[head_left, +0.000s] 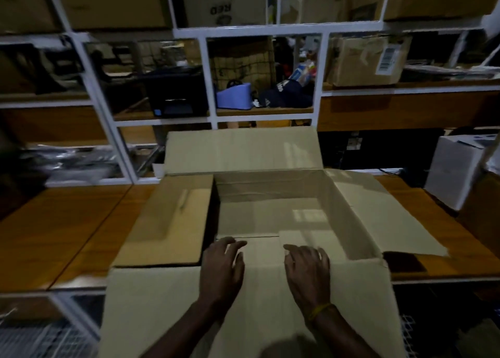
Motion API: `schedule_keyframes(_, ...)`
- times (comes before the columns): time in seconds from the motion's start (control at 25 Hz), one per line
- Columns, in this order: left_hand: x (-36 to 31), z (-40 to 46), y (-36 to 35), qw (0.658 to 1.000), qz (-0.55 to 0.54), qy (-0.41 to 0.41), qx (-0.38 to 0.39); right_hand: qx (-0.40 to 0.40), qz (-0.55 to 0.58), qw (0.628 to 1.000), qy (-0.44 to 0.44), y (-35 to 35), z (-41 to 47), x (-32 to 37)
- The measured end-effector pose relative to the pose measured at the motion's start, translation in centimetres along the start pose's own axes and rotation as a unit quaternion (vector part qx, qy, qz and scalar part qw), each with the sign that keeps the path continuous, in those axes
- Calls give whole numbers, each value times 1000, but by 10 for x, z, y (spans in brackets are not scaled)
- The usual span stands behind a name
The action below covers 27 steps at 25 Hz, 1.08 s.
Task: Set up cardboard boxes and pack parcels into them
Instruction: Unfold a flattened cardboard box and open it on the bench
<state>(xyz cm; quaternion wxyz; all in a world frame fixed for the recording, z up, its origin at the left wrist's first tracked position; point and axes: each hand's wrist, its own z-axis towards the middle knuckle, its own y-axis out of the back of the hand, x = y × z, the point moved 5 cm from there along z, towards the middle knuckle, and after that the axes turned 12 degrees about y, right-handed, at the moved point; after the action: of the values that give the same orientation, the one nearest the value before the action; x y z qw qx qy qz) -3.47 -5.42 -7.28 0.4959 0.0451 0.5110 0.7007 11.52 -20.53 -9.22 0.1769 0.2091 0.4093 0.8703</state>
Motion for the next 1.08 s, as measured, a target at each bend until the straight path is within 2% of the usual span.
schedule_keyframes(0.08,32,-4,18,999,30,0,-18,32,15,999,22,-12,8,36)
schedule_keyframes(0.24,78,-15,40,999,44,1,-27,144,50,987,47,-31,28,104)
schedule_keyframes(0.44,115,-30,64,996,57,-49,-37,322,166,931,38,-77,59,159)
schedule_keyframes(0.52,123,-31,73,995,53,-71,-41,294,207,933,21,-88,70,176)
schedule_keyframes(0.6,134,-32,80,994,40,-82,-53,200,257,945,-5,-88,78,187)
schedule_keyframes(0.72,155,-33,87,993,51,-84,-62,84,277,955,62,-79,92,208)
schedule_keyframes(0.88,179,-22,105,994,84,-1,-73,93,237,954,160,-85,125,252)
schedule_keyframes(1.0,193,-17,113,987,139,60,-59,126,217,935,252,-84,142,294)
schedule_keyframes(1.08,200,-18,115,982,160,96,-42,176,191,915,309,-90,145,318)
